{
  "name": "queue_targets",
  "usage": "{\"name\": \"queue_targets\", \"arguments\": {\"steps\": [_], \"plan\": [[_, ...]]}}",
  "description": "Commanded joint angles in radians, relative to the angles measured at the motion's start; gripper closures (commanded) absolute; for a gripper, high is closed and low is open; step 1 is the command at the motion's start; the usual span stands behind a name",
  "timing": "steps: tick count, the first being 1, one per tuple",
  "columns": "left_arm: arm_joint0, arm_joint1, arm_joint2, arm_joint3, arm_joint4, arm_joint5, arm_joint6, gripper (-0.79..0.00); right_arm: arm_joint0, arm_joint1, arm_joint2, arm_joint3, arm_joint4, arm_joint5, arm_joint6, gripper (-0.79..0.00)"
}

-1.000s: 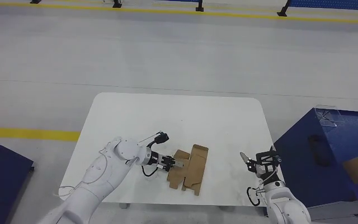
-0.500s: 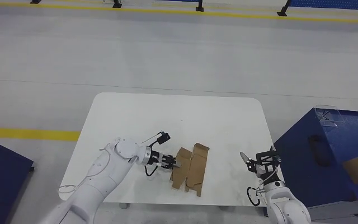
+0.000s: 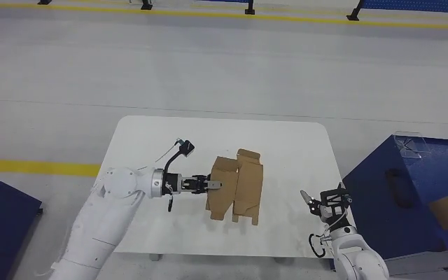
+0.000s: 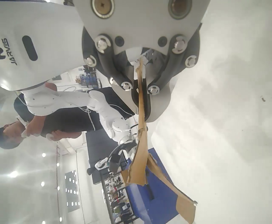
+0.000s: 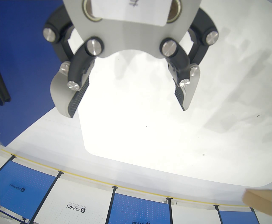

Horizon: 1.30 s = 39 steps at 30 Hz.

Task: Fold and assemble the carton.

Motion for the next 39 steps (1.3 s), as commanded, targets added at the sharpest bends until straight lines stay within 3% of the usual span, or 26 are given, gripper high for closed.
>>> {"name": "queue_targets", "arguments": {"steps": [1,4,19,22,25,27,29,33,35,39], "plan": [[0.094,0.015,-0.055,-0.151,0.000,0.021,0.016,0.000,0.000,0.000,0.000,0.000,0.000,0.000,0.000,-0.785],[0.157,0.027,-0.087,-0.233,0.026,-0.009,0.032,0.000,0.000,0.000,0.000,0.000,0.000,0.000,0.000,-0.785],[0.157,0.027,-0.087,-0.233,0.026,-0.009,0.032,0.000,0.001,-0.001,-0.002,-0.004,0.035,-0.012,0.013,-0.785],[0.162,0.026,-0.086,-0.236,0.028,-0.009,0.048,0.000,0.012,-0.003,0.011,-0.062,0.309,-0.157,0.168,-0.785],[0.183,0.029,-0.087,-0.253,0.037,-0.024,0.090,0.000,0.038,0.002,0.053,-0.090,0.665,-0.276,0.410,-0.785],[0.190,0.032,-0.096,-0.258,0.042,-0.035,0.101,0.000,0.067,0.005,0.074,-0.088,0.908,-0.269,0.573,-0.785],[0.198,0.036,-0.106,-0.264,0.038,-0.037,0.102,0.000,0.135,0.014,0.099,-0.071,1.234,-0.225,0.848,-0.785],[0.210,0.041,-0.117,-0.267,0.020,-0.031,0.117,0.000,0.246,0.025,0.091,0.025,1.656,-0.162,1.209,-0.785],[0.212,0.044,-0.116,-0.272,0.035,-0.034,0.121,0.000,0.296,0.028,0.065,0.091,1.743,-0.133,1.304,-0.785],[0.213,0.045,-0.094,-0.270,0.017,-0.028,0.120,0.000,0.343,0.020,-0.042,0.154,1.777,-0.177,1.327,-0.785]]}}
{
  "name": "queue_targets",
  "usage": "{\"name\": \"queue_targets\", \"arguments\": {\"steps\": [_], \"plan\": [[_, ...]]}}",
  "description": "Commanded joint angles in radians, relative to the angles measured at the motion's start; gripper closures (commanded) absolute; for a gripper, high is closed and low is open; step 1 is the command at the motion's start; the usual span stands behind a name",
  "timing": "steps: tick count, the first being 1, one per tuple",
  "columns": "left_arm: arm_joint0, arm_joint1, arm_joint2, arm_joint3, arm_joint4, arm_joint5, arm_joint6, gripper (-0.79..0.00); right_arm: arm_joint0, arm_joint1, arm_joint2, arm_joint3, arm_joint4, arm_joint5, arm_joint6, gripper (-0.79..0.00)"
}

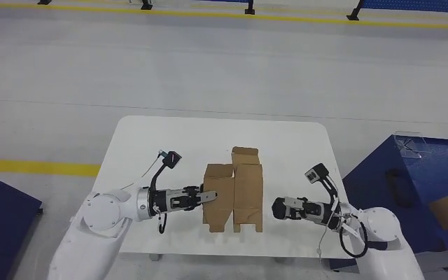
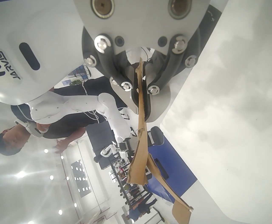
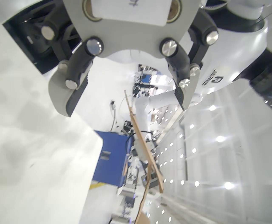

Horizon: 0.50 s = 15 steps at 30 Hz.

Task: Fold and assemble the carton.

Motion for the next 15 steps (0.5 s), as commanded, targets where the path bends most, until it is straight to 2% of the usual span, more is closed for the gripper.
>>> {"name": "queue_targets", "arguments": {"steps": [1,4,5,6,7,8,15], "plan": [[-0.001,0.000,0.012,0.005,-0.018,0.007,0.000,0.000,0.019,-0.005,-0.057,0.026,0.019,-0.026,-0.007,-0.785],[-0.002,-0.001,0.034,0.008,-0.064,0.035,-0.010,0.000,0.029,-0.011,-0.098,0.035,0.016,-0.060,-0.060,-0.785],[-0.005,-0.001,0.042,0.011,-0.075,0.051,-0.014,0.000,0.028,-0.012,-0.111,0.033,0.006,-0.065,-0.093,-0.477],[-0.009,-0.002,0.049,0.014,-0.084,0.063,-0.017,0.000,0.026,-0.014,-0.122,0.024,-0.009,-0.078,-0.121,-0.296],[-0.013,-0.002,0.056,0.017,-0.087,0.071,-0.019,0.000,0.020,-0.015,-0.128,0.018,-0.017,-0.092,-0.151,-0.077],[-0.017,-0.002,0.062,0.021,-0.086,0.073,-0.017,0.000,0.012,-0.016,-0.133,0.009,-0.022,-0.105,-0.177,0.000],[-0.031,-0.001,0.082,0.042,-0.110,0.101,-0.016,0.000,-0.049,-0.010,-0.114,-0.064,-0.026,-0.126,-0.232,0.000]]}}
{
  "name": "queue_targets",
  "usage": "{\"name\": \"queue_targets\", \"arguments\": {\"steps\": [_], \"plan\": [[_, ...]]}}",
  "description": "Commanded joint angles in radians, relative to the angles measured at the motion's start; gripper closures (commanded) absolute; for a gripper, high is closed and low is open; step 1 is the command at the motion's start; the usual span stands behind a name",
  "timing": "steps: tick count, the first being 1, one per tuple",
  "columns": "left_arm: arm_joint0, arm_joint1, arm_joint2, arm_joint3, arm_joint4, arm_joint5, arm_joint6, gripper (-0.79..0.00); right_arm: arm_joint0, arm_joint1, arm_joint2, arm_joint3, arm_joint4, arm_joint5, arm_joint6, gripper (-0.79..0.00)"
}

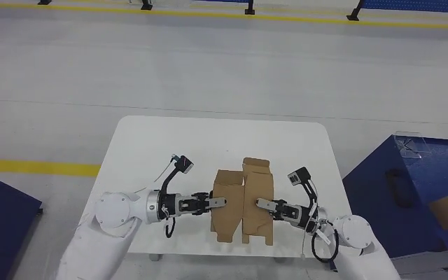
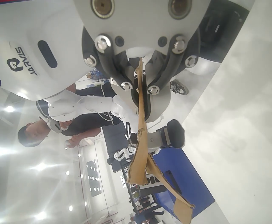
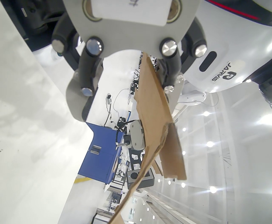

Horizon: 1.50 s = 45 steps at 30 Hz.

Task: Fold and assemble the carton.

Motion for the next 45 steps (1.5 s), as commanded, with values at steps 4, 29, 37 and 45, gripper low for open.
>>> {"name": "queue_targets", "arguments": {"steps": [4,29,37,45], "plan": [[-0.003,0.002,0.004,0.008,-0.023,0.007,0.011,0.000,-0.042,0.010,0.042,-0.049,0.035,0.001,0.026,0.000],[0.060,0.057,-0.237,0.100,-0.059,-0.004,-0.092,-0.785,-0.116,0.022,0.132,-0.109,0.150,-0.116,-0.002,0.000],[0.060,0.057,-0.237,0.100,-0.059,-0.004,-0.092,-0.785,-0.093,0.014,0.110,-0.368,0.237,-0.278,-0.058,0.000],[0.060,0.057,-0.237,0.100,-0.059,-0.004,-0.092,-0.785,-0.046,0.012,0.108,-0.478,0.161,-0.351,-0.126,0.000]]}}
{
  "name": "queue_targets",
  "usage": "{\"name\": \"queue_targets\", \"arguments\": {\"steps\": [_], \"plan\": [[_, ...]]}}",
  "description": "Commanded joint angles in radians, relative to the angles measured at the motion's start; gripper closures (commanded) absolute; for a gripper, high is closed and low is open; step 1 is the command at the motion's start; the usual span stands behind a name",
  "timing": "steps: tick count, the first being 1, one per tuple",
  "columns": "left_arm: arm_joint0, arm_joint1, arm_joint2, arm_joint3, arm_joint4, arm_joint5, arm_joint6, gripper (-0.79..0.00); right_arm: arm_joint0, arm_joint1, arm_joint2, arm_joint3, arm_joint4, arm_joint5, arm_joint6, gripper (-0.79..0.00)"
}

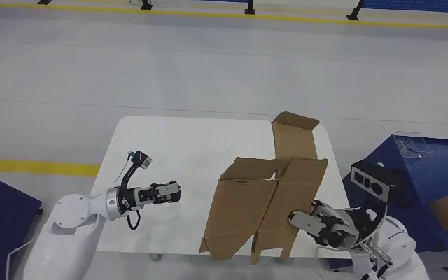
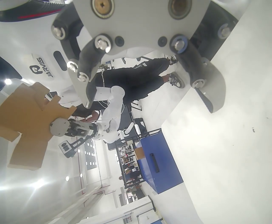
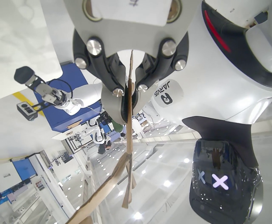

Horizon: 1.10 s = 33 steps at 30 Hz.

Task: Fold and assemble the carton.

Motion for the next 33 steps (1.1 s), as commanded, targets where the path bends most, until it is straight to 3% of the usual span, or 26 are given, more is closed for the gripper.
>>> {"name": "queue_targets", "arguments": {"steps": [1,2,5,11,15,18,22,26,29,33], "plan": [[0.000,0.000,0.000,0.000,0.000,0.000,0.000,-0.785,0.004,0.001,-0.005,-0.006,0.013,0.014,-0.003,0.000],[0.000,0.000,0.000,0.000,0.000,0.000,0.000,-0.785,-0.001,0.002,-0.015,0.001,0.039,0.044,-0.003,0.000],[0.000,0.000,0.000,0.000,0.000,0.000,0.000,-0.785,-0.005,0.004,-0.081,0.013,0.306,0.237,0.033,0.000],[0.000,0.000,0.000,0.000,0.000,0.000,0.000,-0.785,0.038,0.004,-0.221,0.117,0.973,0.914,0.055,0.000],[0.000,0.000,0.000,0.000,0.000,0.000,0.000,-0.785,0.068,-0.001,-0.321,0.188,1.405,1.308,-0.049,0.000],[0.000,0.000,0.000,0.000,0.000,0.000,0.000,-0.785,0.077,-0.003,-0.409,0.233,1.744,1.494,-0.214,0.000],[0.000,0.000,0.000,0.000,0.000,0.000,0.000,-0.785,0.109,0.003,-0.483,0.246,2.119,1.511,-0.469,0.000],[0.000,0.000,0.000,0.000,0.000,0.000,0.000,-0.785,0.127,0.008,-0.483,0.229,2.271,1.469,-0.608,0.000],[0.000,0.000,0.000,0.000,0.000,0.000,0.000,-0.785,0.129,0.008,-0.436,0.218,2.231,1.452,-0.620,0.000],[0.000,0.000,0.000,0.000,0.000,0.000,0.000,-0.785,0.127,0.000,-0.318,0.189,1.902,1.374,-0.468,0.000]]}}
